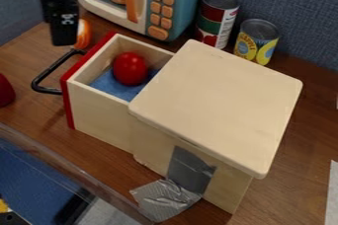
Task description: Take the tomato out of the drawer and put it on the left side of the table
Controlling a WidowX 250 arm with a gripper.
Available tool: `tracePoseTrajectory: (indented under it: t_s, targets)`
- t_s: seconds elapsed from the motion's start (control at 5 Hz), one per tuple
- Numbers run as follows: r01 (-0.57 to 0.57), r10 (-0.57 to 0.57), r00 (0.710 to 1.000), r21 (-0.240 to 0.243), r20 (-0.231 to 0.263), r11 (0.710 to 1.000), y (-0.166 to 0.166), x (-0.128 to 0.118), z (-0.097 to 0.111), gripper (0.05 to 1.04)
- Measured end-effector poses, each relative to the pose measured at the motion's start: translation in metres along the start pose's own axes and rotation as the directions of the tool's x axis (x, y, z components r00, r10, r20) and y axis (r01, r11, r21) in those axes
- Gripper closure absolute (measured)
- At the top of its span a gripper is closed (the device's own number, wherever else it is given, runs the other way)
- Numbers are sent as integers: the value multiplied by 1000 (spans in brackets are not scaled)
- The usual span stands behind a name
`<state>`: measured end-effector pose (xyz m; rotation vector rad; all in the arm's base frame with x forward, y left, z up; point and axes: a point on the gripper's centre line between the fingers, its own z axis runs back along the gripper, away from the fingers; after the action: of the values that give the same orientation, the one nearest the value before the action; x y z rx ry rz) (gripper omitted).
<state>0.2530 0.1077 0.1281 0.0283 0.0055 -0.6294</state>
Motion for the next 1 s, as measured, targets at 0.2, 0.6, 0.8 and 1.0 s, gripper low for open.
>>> tracePoseTrajectory:
  t_s: [0.2, 0.6, 0.8, 1.0]
  targets:
    - [87, -88, 996, 41, 22, 995, -4, 18, -3, 84]
    - [222, -230, 972, 118, 56, 968, -15, 34, -20, 84]
    - [234, -247, 966, 151, 72, 961, -13, 36, -25, 84]
    - [235, -256, 961, 173, 105, 956, -13, 41, -27, 84]
